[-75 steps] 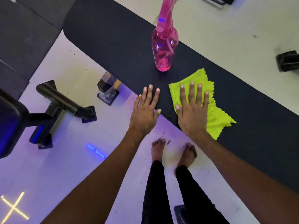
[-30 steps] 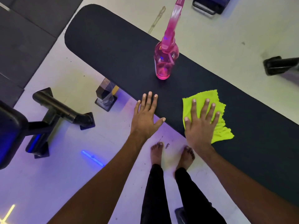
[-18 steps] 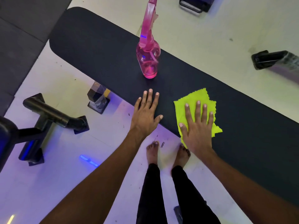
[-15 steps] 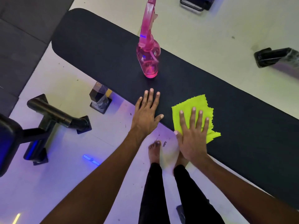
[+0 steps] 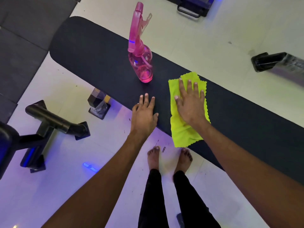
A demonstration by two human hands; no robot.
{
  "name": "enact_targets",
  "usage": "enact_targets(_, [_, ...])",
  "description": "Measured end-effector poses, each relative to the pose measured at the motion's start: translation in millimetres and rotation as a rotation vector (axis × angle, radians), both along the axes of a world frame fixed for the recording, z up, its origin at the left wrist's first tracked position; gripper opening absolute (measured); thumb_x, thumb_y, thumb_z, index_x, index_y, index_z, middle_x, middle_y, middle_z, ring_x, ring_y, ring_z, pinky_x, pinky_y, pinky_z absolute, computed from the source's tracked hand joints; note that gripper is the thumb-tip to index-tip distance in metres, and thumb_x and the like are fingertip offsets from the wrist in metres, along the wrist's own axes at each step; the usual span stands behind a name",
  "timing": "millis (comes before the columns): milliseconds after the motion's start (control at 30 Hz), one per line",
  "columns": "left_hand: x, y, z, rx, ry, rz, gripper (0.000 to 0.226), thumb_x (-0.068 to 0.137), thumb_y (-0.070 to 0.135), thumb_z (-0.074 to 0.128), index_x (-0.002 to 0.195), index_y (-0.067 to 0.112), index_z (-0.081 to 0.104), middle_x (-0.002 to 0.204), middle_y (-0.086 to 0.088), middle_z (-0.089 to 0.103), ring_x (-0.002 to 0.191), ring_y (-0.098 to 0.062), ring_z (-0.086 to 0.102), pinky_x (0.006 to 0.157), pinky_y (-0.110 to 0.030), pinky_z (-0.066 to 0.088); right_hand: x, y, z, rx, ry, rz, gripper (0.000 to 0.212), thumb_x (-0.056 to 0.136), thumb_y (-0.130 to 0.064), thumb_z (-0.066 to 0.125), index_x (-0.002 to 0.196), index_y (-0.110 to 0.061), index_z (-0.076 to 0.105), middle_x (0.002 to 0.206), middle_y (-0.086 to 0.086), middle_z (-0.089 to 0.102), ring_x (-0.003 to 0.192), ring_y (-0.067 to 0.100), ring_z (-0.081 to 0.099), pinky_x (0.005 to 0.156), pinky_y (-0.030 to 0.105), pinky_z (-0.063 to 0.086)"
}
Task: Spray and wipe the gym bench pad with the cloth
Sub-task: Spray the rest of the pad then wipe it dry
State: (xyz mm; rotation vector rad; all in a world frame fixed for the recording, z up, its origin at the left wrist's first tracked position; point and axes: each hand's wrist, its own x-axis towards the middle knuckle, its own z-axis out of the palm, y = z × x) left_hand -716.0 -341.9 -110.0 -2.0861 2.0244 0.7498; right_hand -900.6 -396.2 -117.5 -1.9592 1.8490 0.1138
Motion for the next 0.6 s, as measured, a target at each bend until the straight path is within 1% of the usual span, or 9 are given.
enact_targets(67, [-9.1,-6.0,11.0,-0.071,0.050,0.077,0.046,0.109,0.029,0.047,0.153,0.016,0.049,0.163,-0.011,0.045,0.153,-0.028,0.038,0.115,-0.042,0.036,-18.6,6.6,13.8,-0.083,-0.121,-0.166,0.055,0.110,-0.028,0.045,0.162,-0.009,0.038,0.154,0.022,0.053,0.143,0.043,0.050,0.117,0.053,0.039])
enact_targets(100, [-14.4,-8.7,14.8,-0.104,0.088,0.115,0.038,0.108,0.028,0.048,0.143,0.016,0.060,0.148,-0.009,0.060,0.139,-0.030,0.053,0.106,-0.042,0.043,-28.6,11.9,19.2,-0.121,-0.139,-0.260,0.048,0.108,-0.024,0.048,0.153,-0.005,0.051,0.139,0.023,0.065,0.128,0.044,0.061,0.108,0.051,0.045])
enact_targets(133, [-21.2,-11.0,17.6,-0.116,0.119,0.155,0.032,0.108,0.029,0.050,0.133,0.016,0.066,0.134,-0.008,0.069,0.124,-0.030,0.062,0.097,-0.042,0.048,-37.5,17.5,23.2,-0.140,-0.122,-0.336,0.042,0.107,-0.023,0.050,0.144,-0.003,0.059,0.127,0.023,0.071,0.117,0.045,0.065,0.101,0.050,0.047])
enact_targets(200, [-37.6,-15.1,20.5,-0.077,0.174,0.243,0.027,0.105,0.036,0.057,0.118,0.017,0.071,0.116,-0.006,0.074,0.107,-0.029,0.066,0.083,-0.040,0.052,-49.7,27.1,27.4,-0.114,-0.086,-0.422,0.036,0.105,-0.025,0.056,0.132,-0.003,0.064,0.119,0.021,0.073,0.111,0.044,0.066,0.097,0.051,0.049])
enact_targets(300, [-64.2,-18.7,19.5,0.043,0.248,0.426,0.034,0.095,0.048,0.071,0.109,0.016,0.071,0.104,-0.004,0.075,0.097,-0.028,0.068,0.079,-0.038,0.054,-50.9,30.4,27.7,0.001,-0.063,-0.456,0.039,0.101,-0.030,0.066,0.130,-0.004,0.060,0.126,0.019,0.065,0.118,0.041,0.061,0.099,0.052,0.048])
enact_targets(367, [-76.8,-18.5,16.0,0.082,0.244,0.532,0.031,0.092,0.043,0.076,0.106,0.016,0.069,0.103,-0.005,0.075,0.096,-0.029,0.070,0.082,-0.040,0.058,-46.7,27.4,24.6,0.041,-0.081,-0.487,0.041,0.098,-0.031,0.071,0.128,-0.005,0.058,0.124,0.018,0.065,0.117,0.040,0.062,0.099,0.052,0.050])
enact_targets(467, [-82.5,-16.9,10.3,0.041,0.322,0.688,0.010,0.094,0.027,0.074,0.092,0.018,0.072,0.096,-0.003,0.077,0.092,-0.028,0.072,0.079,-0.038,0.060,-41.9,19.8,19.5,0.072,-0.162,-0.567,0.036,0.096,-0.028,0.074,0.120,-0.005,0.060,0.119,0.017,0.069,0.112,0.039,0.064,0.094,0.047,0.052])
enact_targets(533, [-78.4,-14.8,9.7,-0.003,0.413,0.804,0.009,0.094,0.025,0.075,0.089,0.016,0.076,0.091,-0.001,0.078,0.089,-0.025,0.072,0.075,-0.034,0.058,-40.7,15.8,18.4,0.062,-0.230,-0.605,0.028,0.097,-0.027,0.074,0.112,-0.007,0.063,0.115,0.015,0.069,0.108,0.037,0.065,0.088,0.042,0.050])
enact_targets(600, [-72.9,-11.0,10.0,-0.028,0.505,0.912,0.009,0.093,0.023,0.076,0.090,0.015,0.078,0.084,0.001,0.076,0.089,-0.023,0.073,0.077,-0.034,0.059,-39.4,15.0,18.6,0.038,-0.280,-0.609,0.024,0.097,-0.028,0.073,0.108,-0.009,0.063,0.109,0.013,0.069,0.101,0.033,0.065,0.084,0.040,0.049])
